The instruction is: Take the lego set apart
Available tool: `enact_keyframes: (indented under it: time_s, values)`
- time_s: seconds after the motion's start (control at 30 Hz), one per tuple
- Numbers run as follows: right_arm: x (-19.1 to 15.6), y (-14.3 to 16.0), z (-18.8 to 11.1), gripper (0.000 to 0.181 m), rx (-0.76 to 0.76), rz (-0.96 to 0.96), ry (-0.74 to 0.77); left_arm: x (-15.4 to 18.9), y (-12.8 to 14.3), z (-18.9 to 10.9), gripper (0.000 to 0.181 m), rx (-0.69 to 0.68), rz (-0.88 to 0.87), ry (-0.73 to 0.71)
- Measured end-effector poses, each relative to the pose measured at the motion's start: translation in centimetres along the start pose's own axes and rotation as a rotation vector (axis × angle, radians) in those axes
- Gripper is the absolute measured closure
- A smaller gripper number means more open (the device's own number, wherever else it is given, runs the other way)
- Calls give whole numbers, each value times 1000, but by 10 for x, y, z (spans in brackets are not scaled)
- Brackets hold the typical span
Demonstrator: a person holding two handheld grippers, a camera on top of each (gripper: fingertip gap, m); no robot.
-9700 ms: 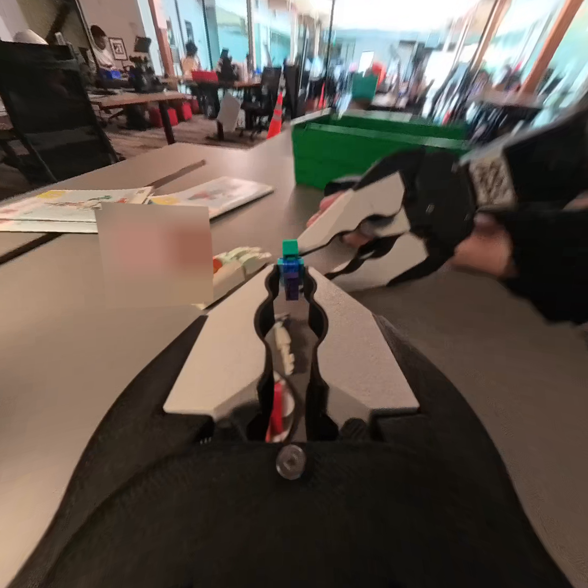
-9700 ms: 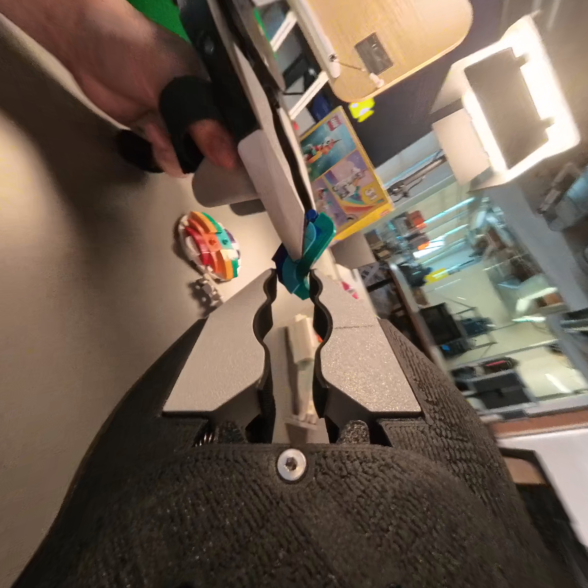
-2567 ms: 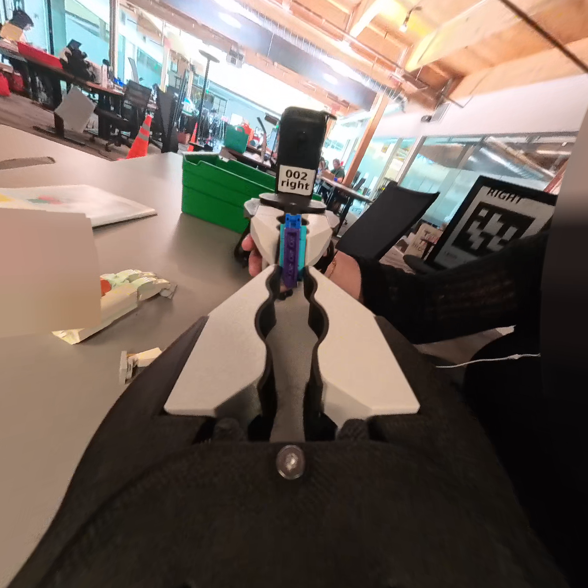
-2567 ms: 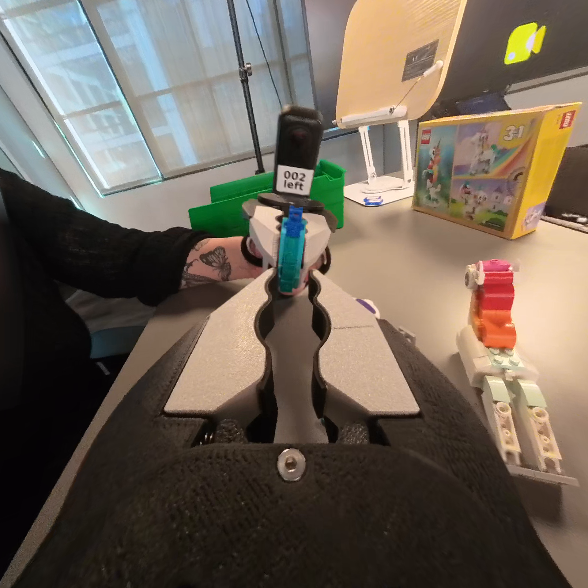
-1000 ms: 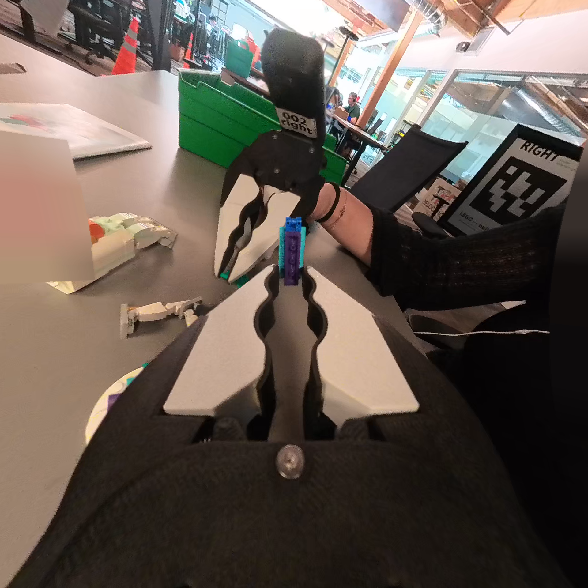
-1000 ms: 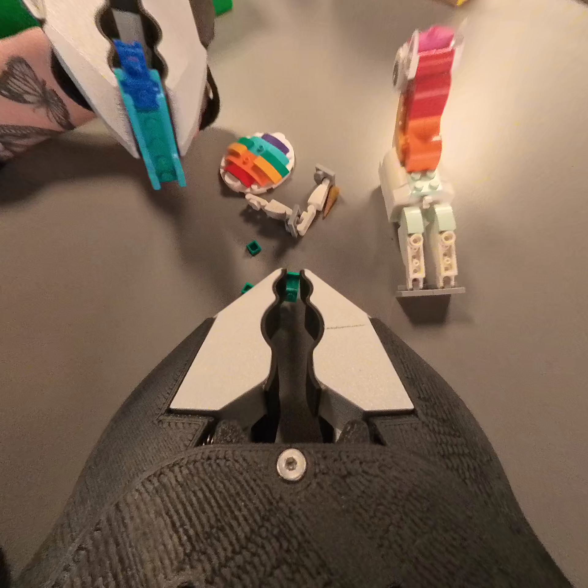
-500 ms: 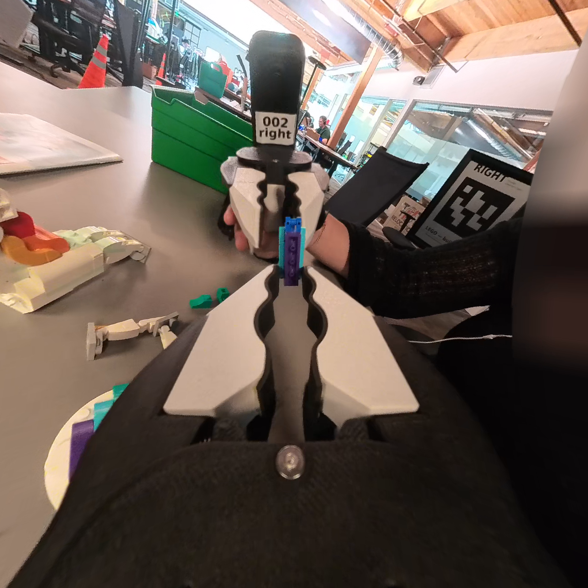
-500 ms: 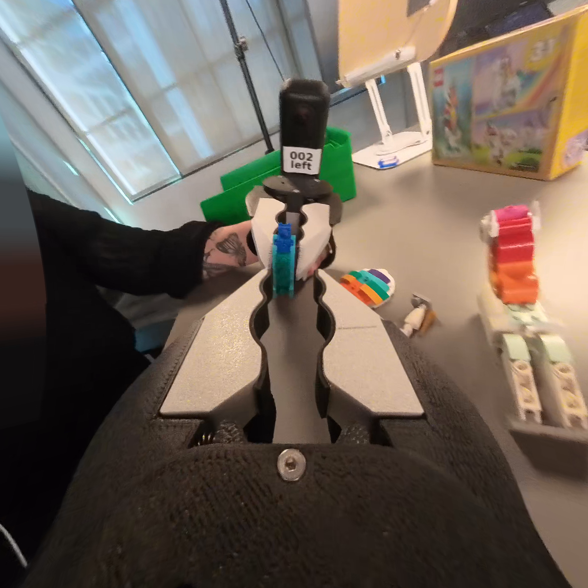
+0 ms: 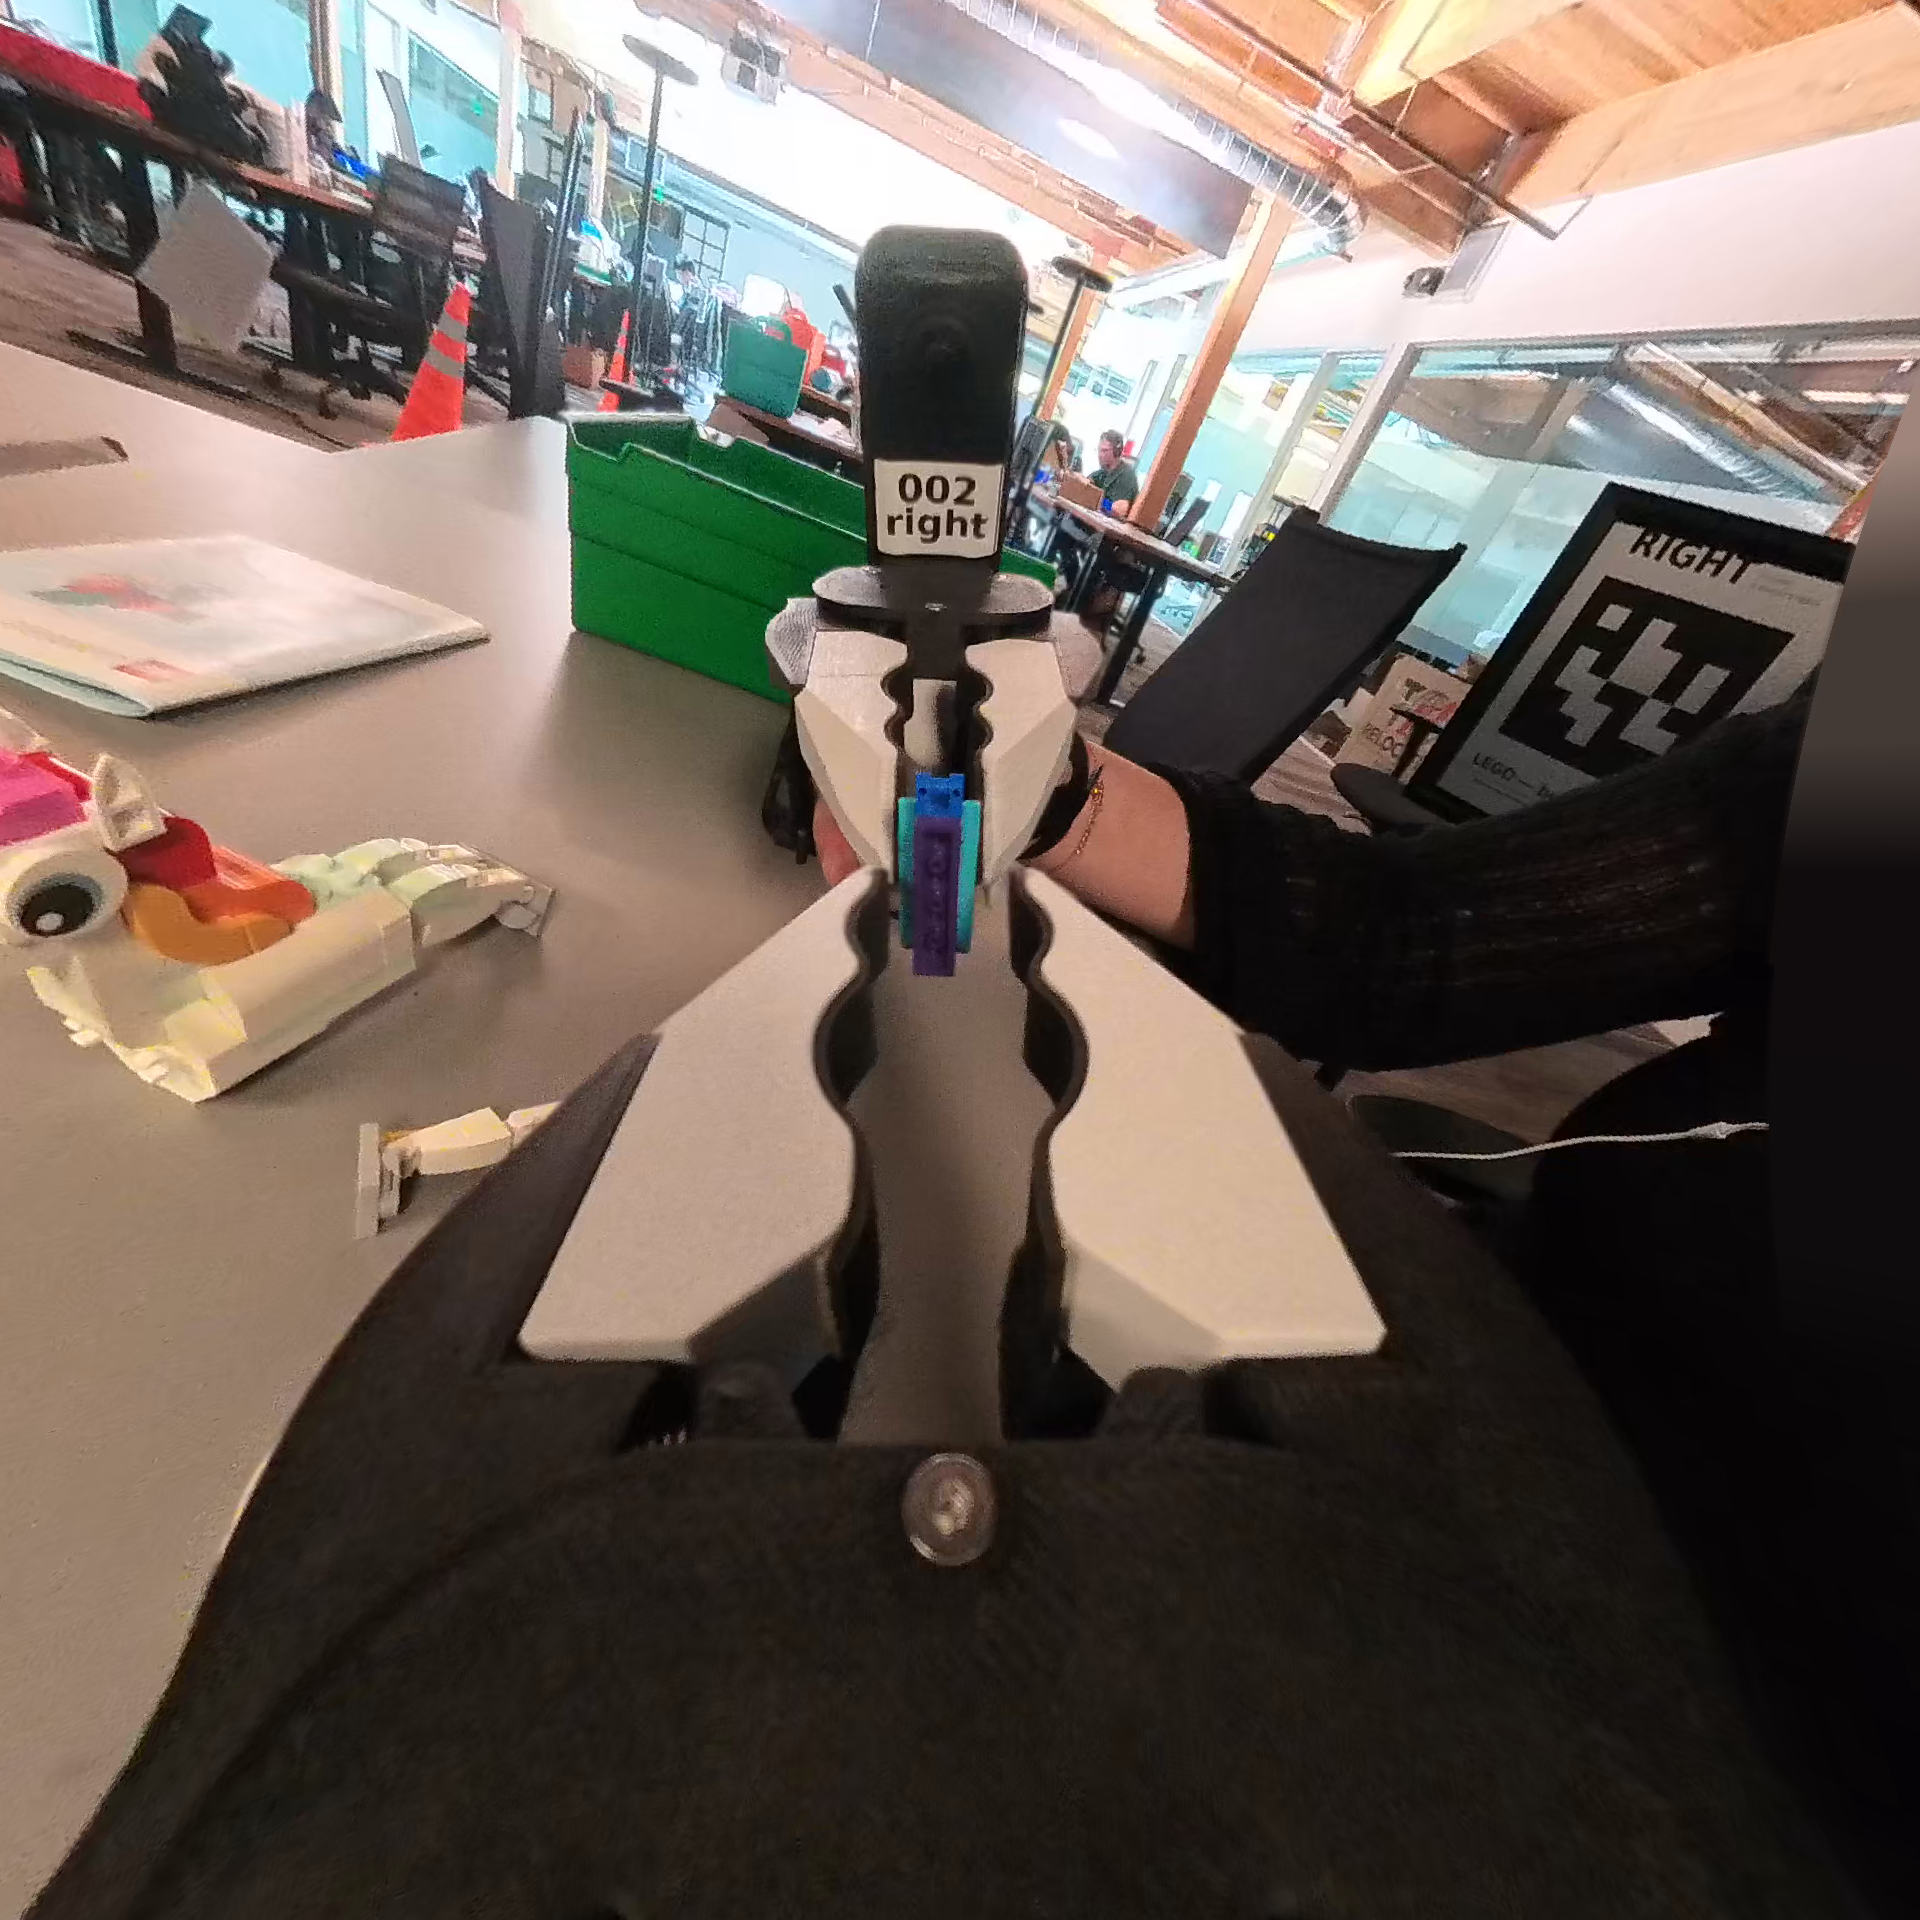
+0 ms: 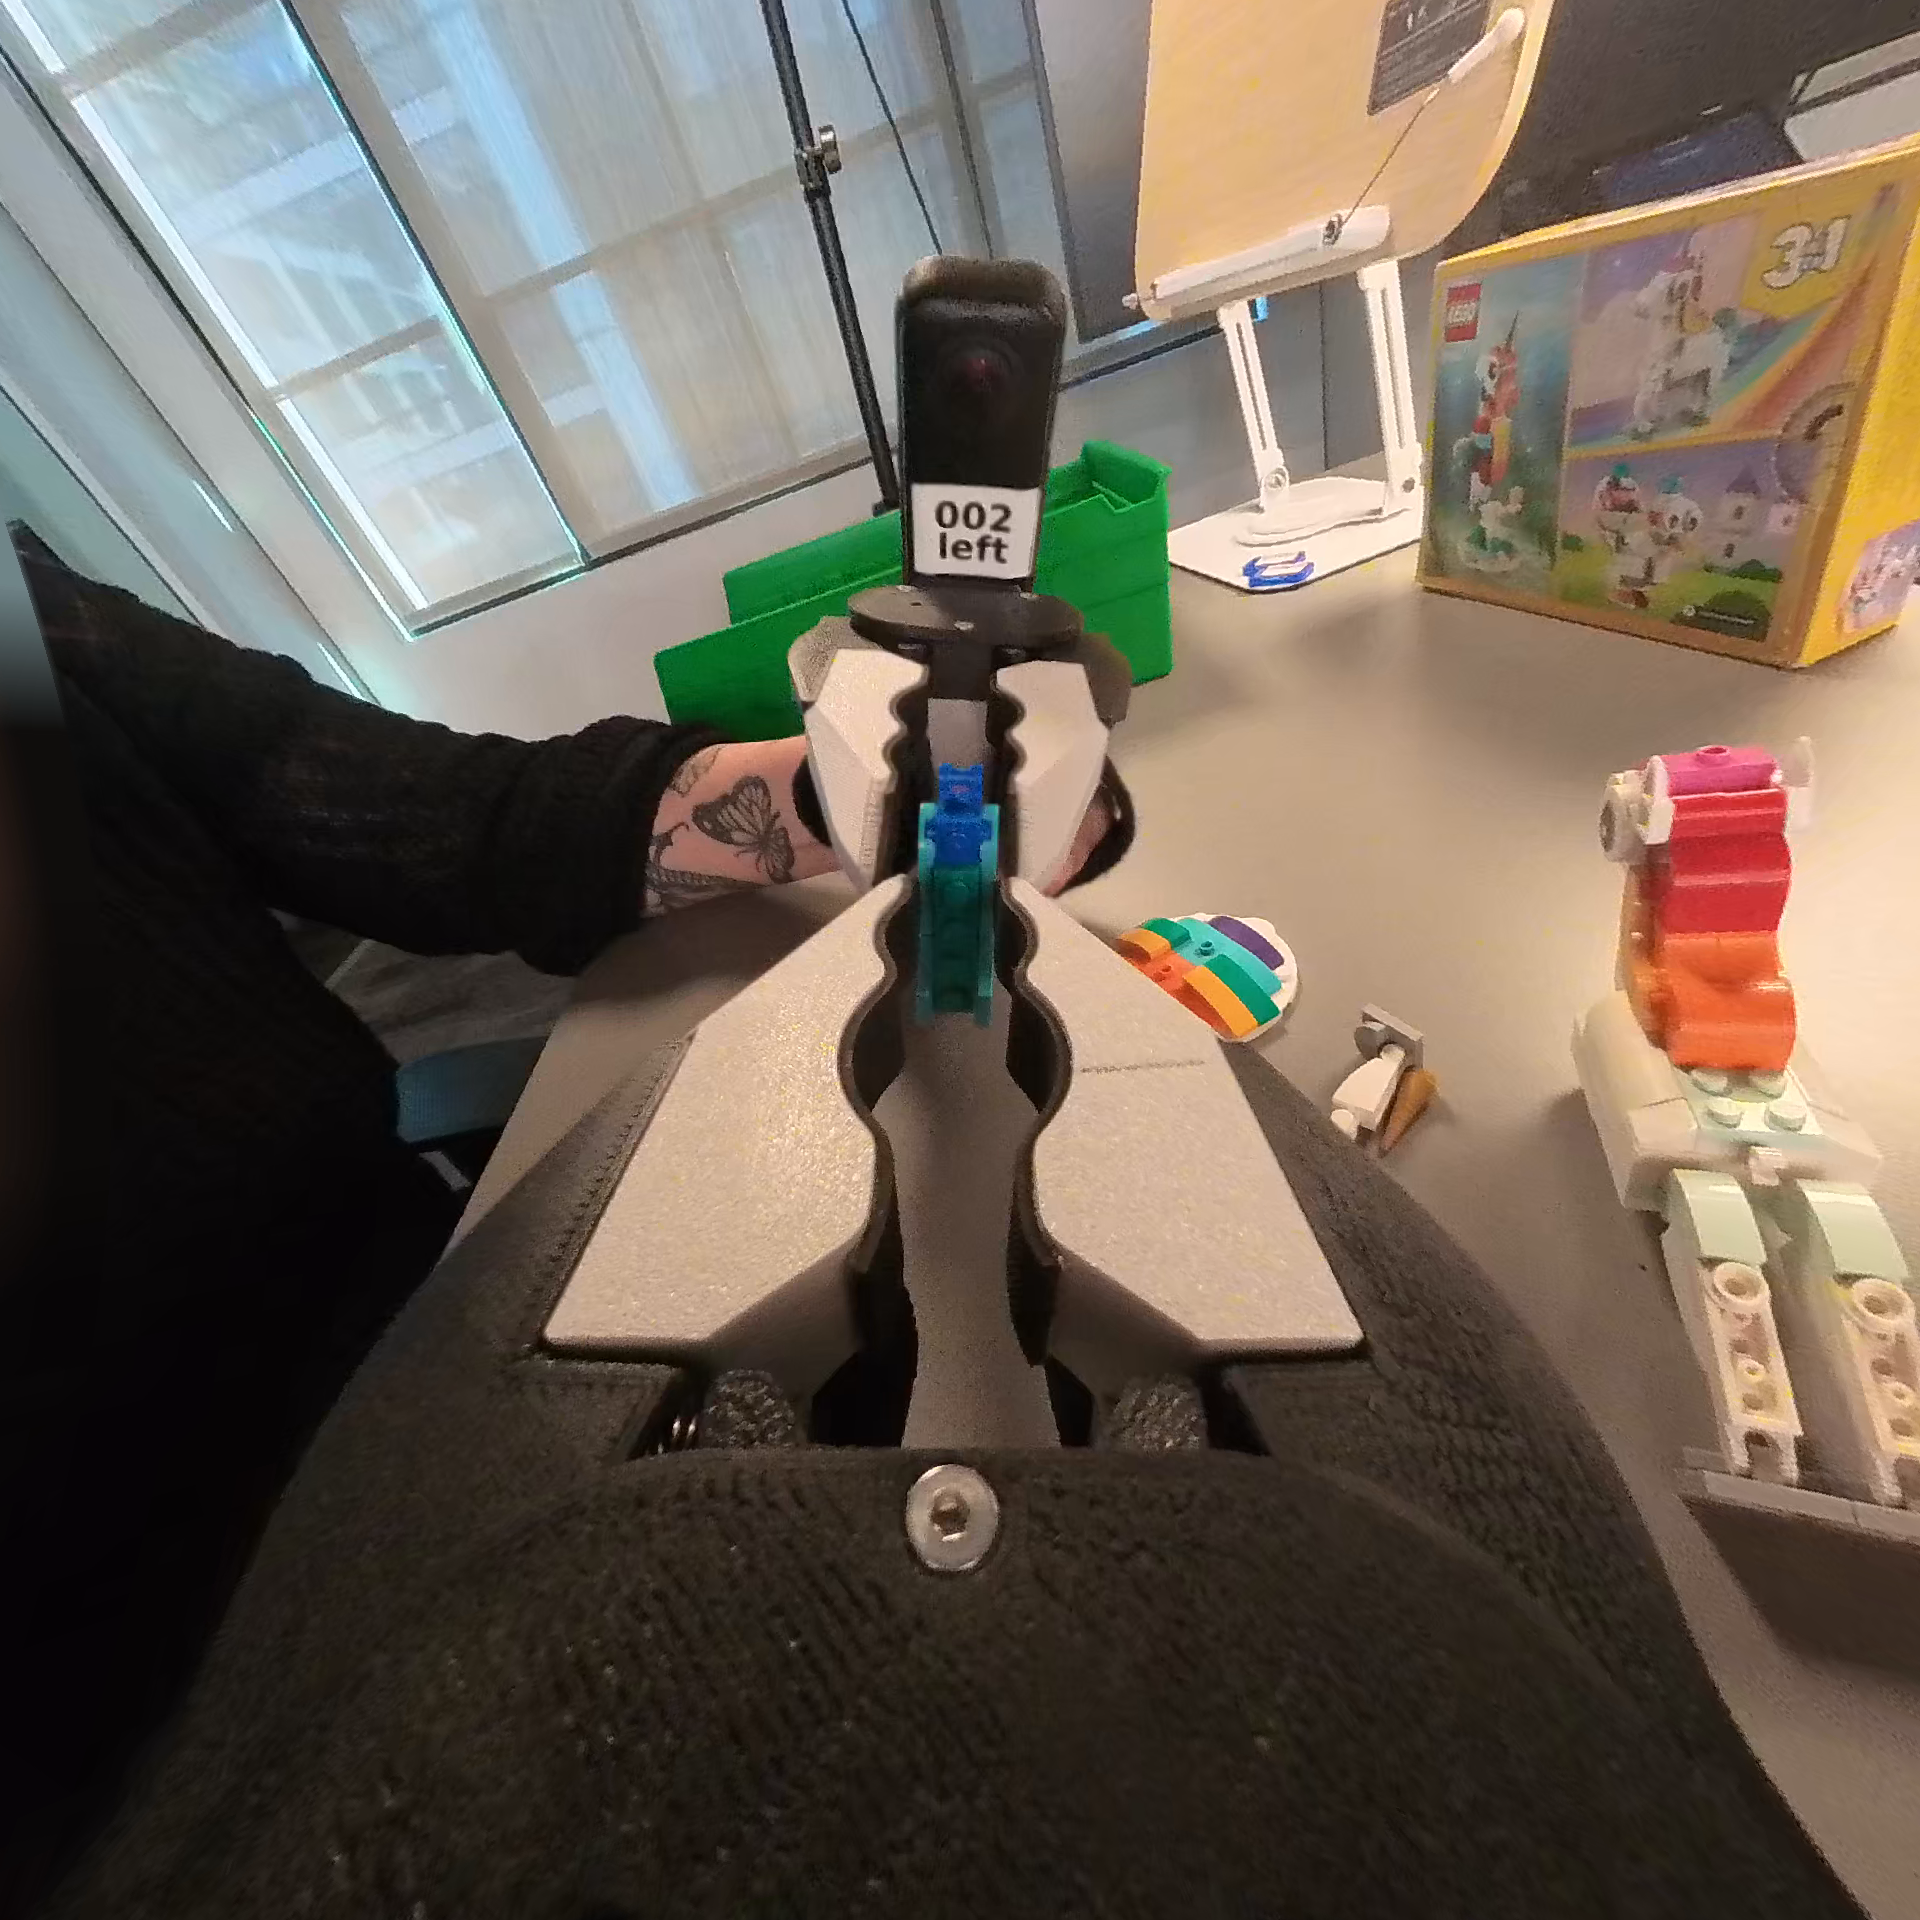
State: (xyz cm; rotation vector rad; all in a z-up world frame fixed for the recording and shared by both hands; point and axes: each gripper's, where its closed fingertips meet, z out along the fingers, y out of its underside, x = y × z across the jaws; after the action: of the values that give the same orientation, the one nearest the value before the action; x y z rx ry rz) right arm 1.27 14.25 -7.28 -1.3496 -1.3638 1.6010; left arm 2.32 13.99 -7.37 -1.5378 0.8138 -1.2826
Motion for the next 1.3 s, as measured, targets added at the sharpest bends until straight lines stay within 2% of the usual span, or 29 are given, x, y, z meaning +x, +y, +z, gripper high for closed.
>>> enact_keyframes:
  time_s: [0.07, 0.17, 0.47, 0.53, 1.03, 1.1, 1.23, 1.3]
  values:
    - [-2, 1, 1, 169, -9, -5, -4, -1, 1, -2, 168, -10, 16, -5]
    - [-8, 3, 2, 169, -25, -19, -34, 4, 4, -3, 168, -41, 0, 36]
    - [-44, 1, -3, 171, 3, 16, -283, 41, 3, -1, 171, -62, -25, 264]
    - [-42, 1, -4, 171, 3, 18, -279, 38, 4, -1, 171, -69, -21, 247]
    - [-55, 0, -5, 171, 29, 44, -380, 51, 4, -1, 171, -45, -122, 376]
    - [-49, -1, -5, 171, 35, 35, -336, 46, 2, -2, 171, -39, -115, 340]
    - [-2, -6, -5, 168, 52, -129, 14, -3, -10, -9, 174, 66, -120, 55]
    - [15, 0, -5, 147, -23, -277, 178, -24, -15, -16, 174, 110, -150, -61]
